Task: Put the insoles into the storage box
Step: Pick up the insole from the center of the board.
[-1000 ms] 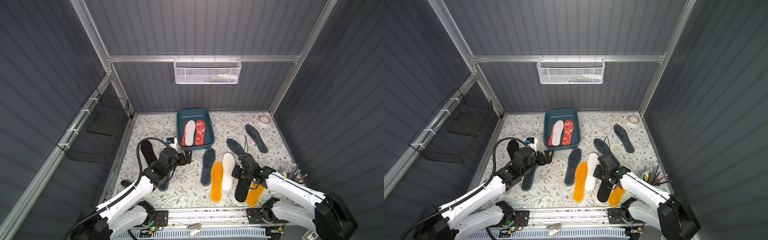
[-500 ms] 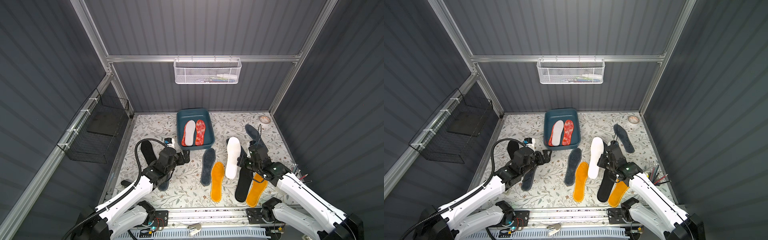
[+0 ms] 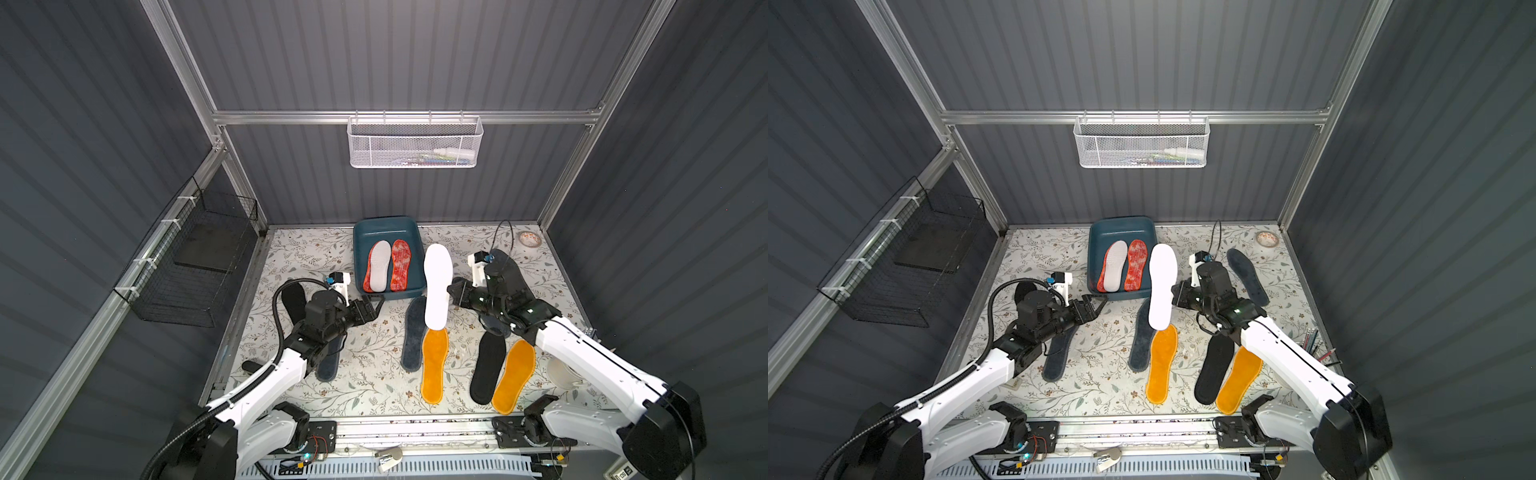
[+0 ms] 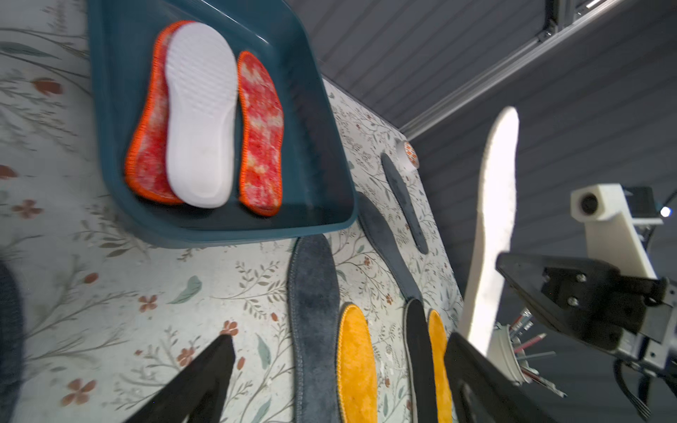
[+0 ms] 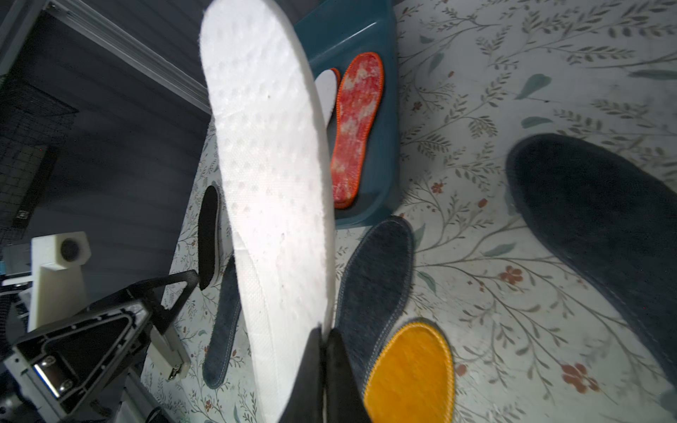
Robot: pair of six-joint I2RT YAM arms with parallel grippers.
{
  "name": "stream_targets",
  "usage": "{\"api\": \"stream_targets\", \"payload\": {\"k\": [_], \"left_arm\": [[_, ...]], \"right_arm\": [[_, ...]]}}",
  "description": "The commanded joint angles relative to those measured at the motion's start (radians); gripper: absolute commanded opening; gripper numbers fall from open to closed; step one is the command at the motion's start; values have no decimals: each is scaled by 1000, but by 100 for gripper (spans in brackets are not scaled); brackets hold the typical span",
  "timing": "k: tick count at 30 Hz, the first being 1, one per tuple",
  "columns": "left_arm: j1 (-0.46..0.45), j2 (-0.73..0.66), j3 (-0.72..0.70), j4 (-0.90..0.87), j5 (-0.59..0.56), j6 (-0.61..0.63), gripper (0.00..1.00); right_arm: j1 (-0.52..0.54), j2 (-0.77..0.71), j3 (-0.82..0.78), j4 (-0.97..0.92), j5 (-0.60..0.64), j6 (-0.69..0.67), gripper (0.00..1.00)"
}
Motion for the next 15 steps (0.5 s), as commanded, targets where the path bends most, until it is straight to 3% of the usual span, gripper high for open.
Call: {"api": "stream_targets", "payload": {"k": [1, 5, 15], "left_arm": [[4, 50, -4, 178, 179, -37, 90], [4, 102, 12, 238, 226, -49, 90], [4, 158, 47, 248, 206, -31, 89]], "right_arm": [[42, 63, 55, 97, -52, 10, 0], [89, 138, 98, 136, -76, 23, 0], [172, 225, 140, 177, -140, 43, 0]]}}
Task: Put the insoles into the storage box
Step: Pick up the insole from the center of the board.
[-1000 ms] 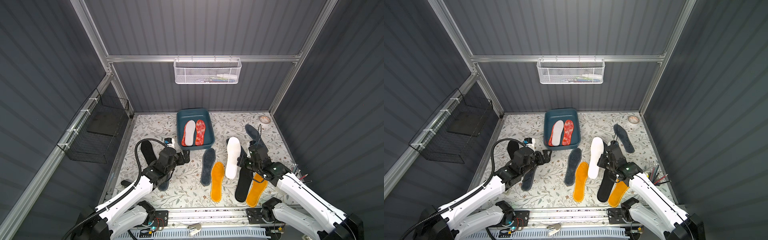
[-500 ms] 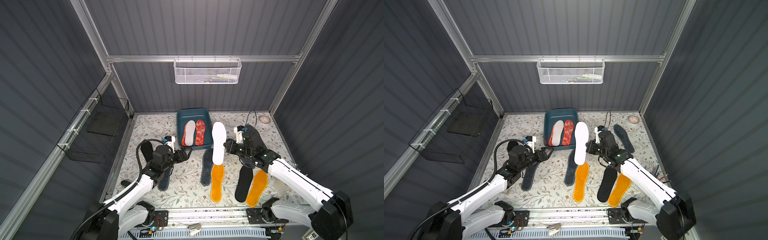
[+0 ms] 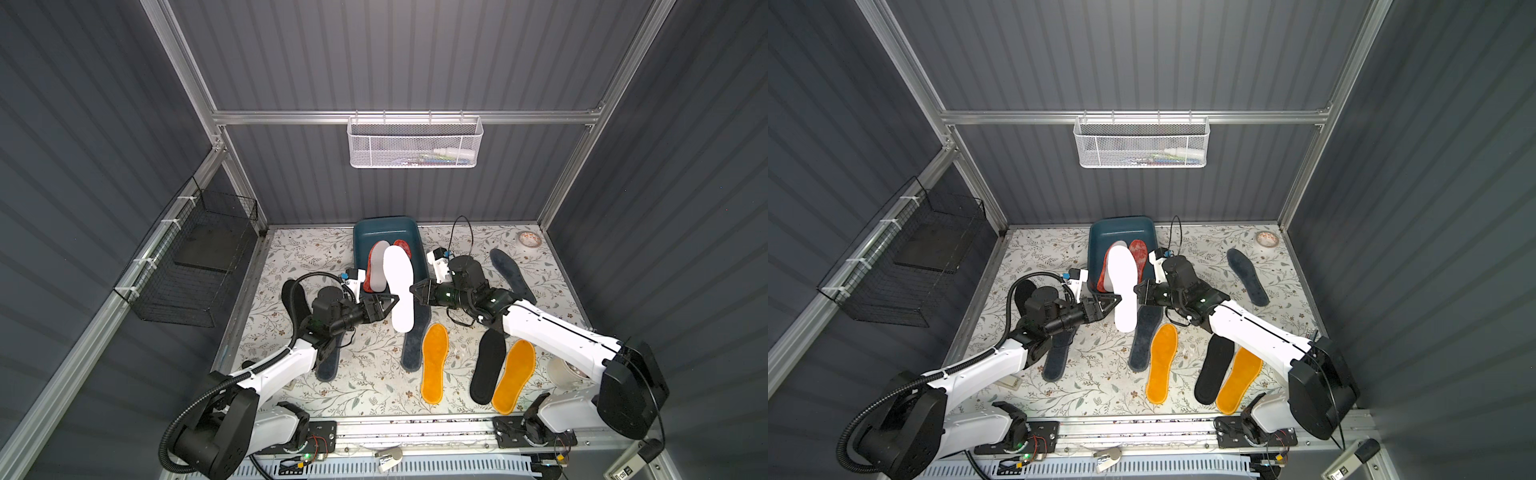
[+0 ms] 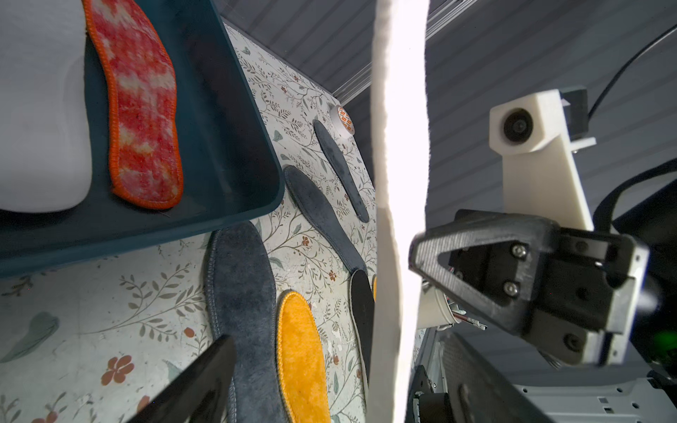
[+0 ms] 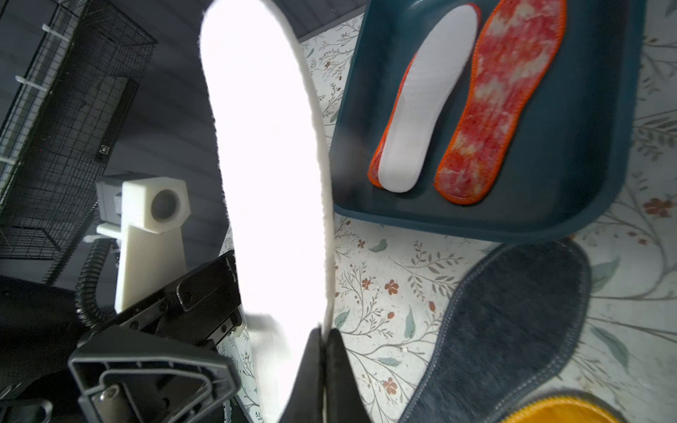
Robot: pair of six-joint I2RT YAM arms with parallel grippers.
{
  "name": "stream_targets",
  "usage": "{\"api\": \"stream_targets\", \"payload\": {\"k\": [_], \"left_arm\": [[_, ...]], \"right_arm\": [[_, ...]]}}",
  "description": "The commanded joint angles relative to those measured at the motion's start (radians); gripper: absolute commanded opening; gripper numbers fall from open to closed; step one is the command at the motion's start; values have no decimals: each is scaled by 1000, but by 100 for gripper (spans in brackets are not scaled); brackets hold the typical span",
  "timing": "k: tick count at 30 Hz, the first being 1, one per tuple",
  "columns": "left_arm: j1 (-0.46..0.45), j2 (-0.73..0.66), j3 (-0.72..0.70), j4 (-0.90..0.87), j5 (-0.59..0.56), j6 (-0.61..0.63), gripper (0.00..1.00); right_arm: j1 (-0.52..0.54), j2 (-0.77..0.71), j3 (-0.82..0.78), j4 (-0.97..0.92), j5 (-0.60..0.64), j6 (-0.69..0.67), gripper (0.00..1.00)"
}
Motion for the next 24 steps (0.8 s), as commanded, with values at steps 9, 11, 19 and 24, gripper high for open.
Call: {"api": "stream_targets", "payload": {"k": [9, 11, 19, 24], "left_arm": [[5, 35, 77, 12, -36, 30, 67], [7, 37, 86, 3, -40, 36, 56], [11, 29, 94, 6, -60, 26, 32], [17, 28, 74, 49, -53, -4, 0]], "right_arm": [[39, 10, 4, 42, -49, 20, 0], [39, 8, -6, 44, -48, 22, 0], [40, 3, -34, 66, -102, 30, 0], [39, -1, -64, 108, -105, 60, 11]]}}
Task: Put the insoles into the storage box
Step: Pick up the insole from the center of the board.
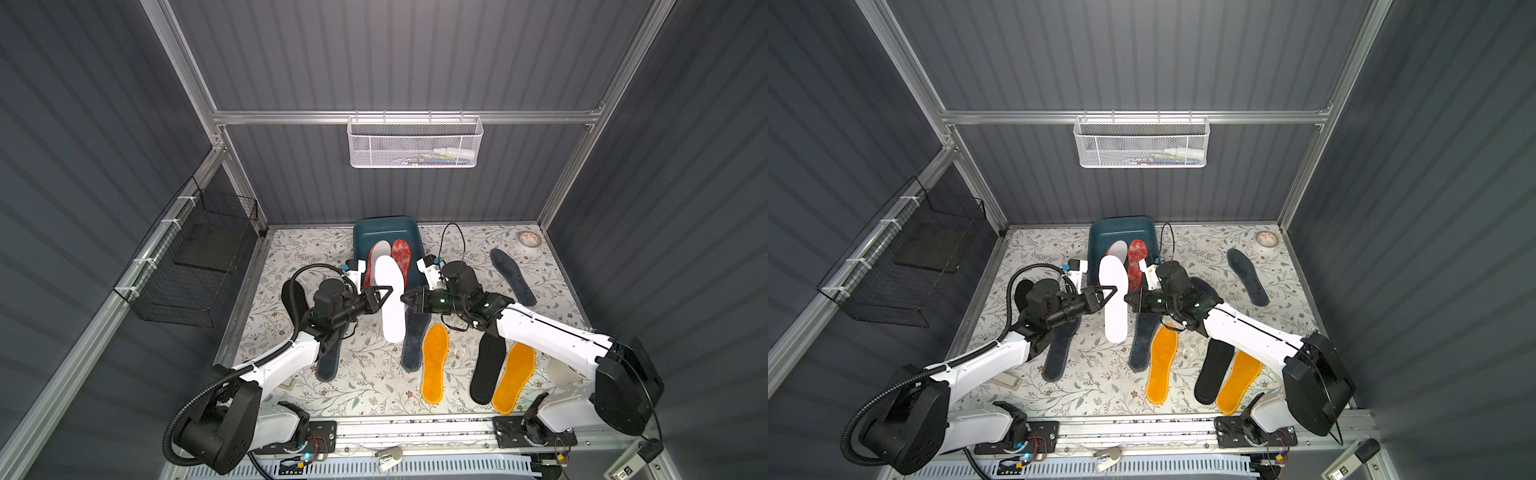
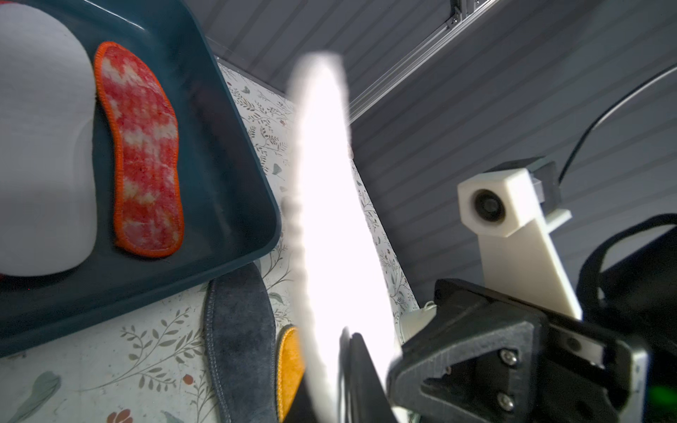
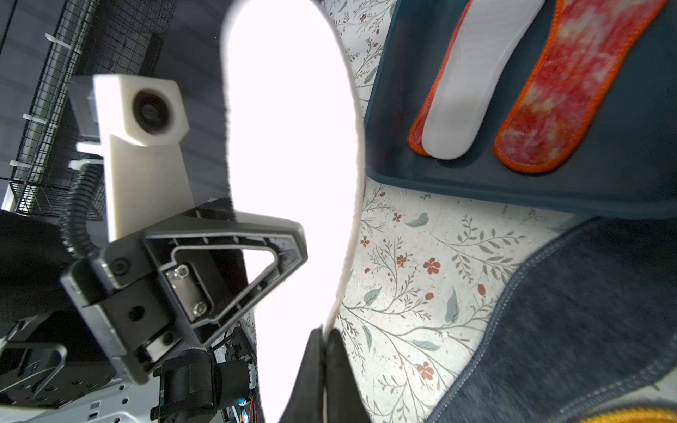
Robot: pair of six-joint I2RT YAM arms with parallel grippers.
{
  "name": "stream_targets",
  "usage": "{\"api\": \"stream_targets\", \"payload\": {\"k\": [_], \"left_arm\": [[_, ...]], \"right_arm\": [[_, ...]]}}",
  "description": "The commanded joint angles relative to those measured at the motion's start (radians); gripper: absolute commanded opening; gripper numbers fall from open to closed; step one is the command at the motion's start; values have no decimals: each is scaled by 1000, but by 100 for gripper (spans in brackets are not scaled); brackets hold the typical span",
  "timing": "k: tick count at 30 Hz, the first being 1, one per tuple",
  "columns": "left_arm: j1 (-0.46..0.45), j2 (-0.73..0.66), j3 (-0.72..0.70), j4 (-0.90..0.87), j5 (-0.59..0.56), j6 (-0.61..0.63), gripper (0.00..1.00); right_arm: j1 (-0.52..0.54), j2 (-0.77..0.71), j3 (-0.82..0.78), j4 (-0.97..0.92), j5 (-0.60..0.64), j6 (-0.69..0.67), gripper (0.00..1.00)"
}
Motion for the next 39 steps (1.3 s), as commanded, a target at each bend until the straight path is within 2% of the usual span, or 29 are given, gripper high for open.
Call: {"api": "stream_targets", "payload": {"k": [1, 4, 8, 11, 15, 24, 30, 34, 39], "left_arm": [[17, 0, 3, 43, -5, -18, 0], [41, -1, -24, 108, 26, -55, 0], [83, 5, -59, 222, 91, -114, 0], [92, 18, -58, 242, 124, -123, 0], [96, 39, -62, 276, 153, -139, 0], [96, 92, -58, 356, 196, -182, 0], [98, 106, -52, 368, 209, -188, 0], [98, 113, -49, 370, 216, -190, 0], [98, 118, -51, 382, 220, -196, 0]], "right_arm": [[3, -17, -31, 58, -26, 23, 16], [-14, -44, -64, 93, -28, 34, 34], [-78, -127, -172, 237, -66, 79, 56], [-123, -160, -218, 305, -103, 89, 64], [-132, -175, -218, 324, -123, 62, 69], [-124, -67, -172, 421, -192, 108, 65], [-87, 0, -122, 450, -226, 115, 57], [-68, 32, -100, 460, -237, 121, 47], [-62, 49, -88, 459, -239, 131, 24]]}}
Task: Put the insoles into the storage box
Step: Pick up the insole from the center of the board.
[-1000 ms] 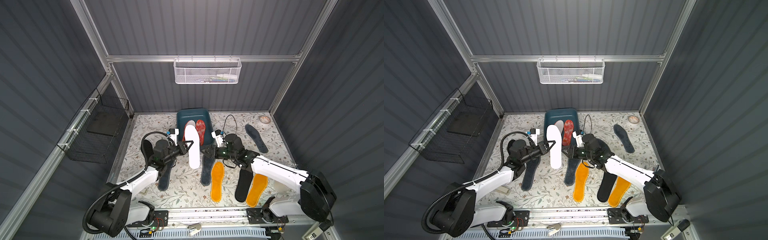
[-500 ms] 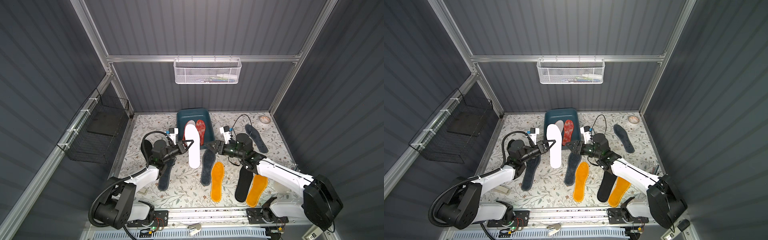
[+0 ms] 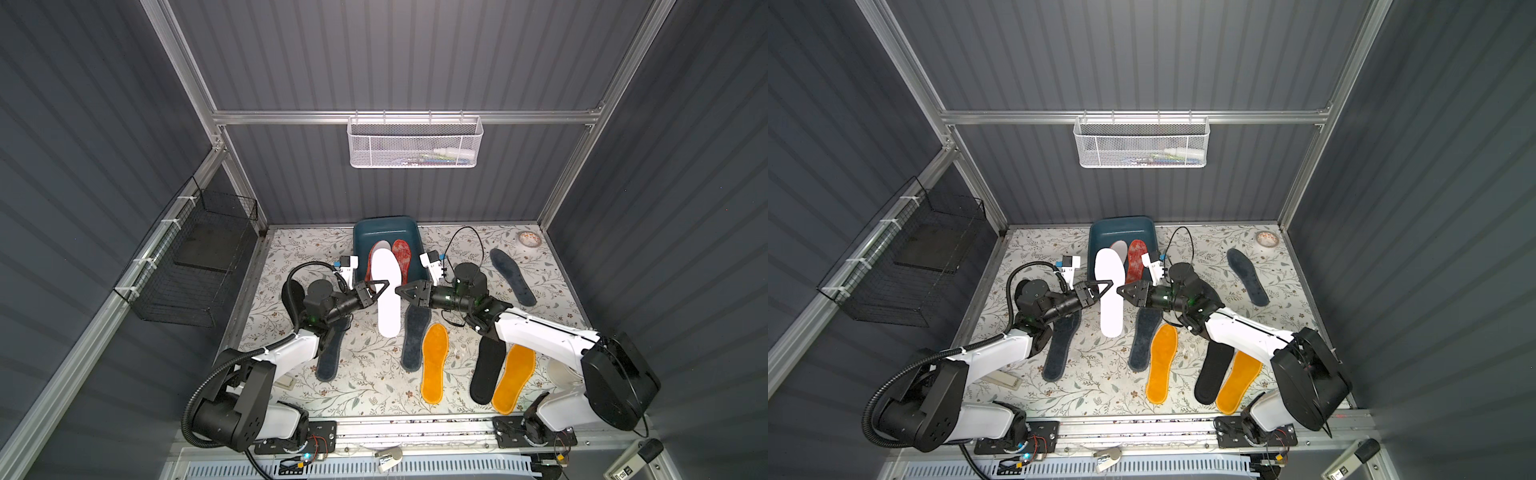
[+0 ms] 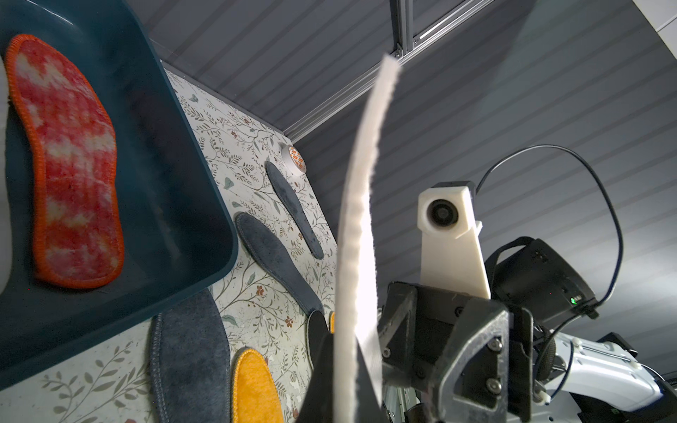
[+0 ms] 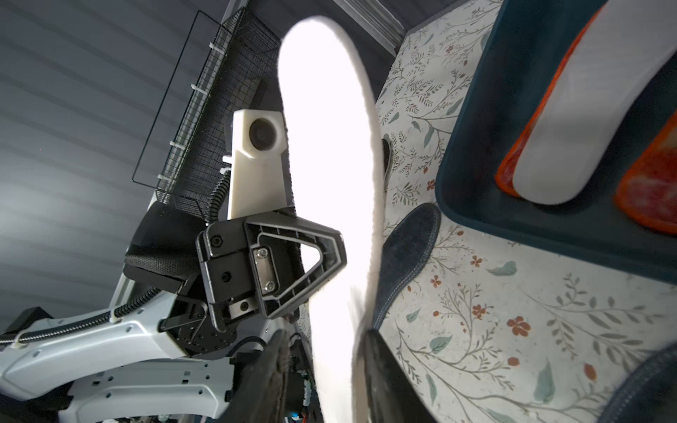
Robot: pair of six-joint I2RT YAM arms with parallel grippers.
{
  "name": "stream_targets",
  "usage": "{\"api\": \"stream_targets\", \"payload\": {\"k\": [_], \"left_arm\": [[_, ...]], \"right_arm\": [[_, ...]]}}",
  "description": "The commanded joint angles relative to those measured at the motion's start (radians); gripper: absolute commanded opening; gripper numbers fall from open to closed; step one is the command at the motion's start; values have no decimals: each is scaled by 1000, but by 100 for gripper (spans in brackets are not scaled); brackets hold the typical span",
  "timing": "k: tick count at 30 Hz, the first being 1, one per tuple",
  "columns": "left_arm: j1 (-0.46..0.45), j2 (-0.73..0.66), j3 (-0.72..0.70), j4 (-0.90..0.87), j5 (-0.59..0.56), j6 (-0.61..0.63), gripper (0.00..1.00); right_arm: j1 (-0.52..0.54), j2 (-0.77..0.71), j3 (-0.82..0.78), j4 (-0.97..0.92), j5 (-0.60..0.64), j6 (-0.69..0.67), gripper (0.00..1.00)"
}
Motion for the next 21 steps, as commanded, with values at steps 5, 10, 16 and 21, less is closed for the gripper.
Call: {"api": "stream_targets", "payload": {"k": [5, 10, 16, 21], "left_arm": [[3, 7, -1, 32, 20, -6, 0], [3, 7, -1, 31, 20, -7, 1], [3, 3, -1, 34, 24, -5, 0], [3, 3, 0, 45, 35, -8, 0]], "right_arm": [[5, 5, 28, 6, 1, 4, 1], [6, 4, 33, -9, 11, 3, 0], [5, 11, 43, -27, 15, 2, 0], [5, 26, 57, -18, 0, 9, 36]]}}
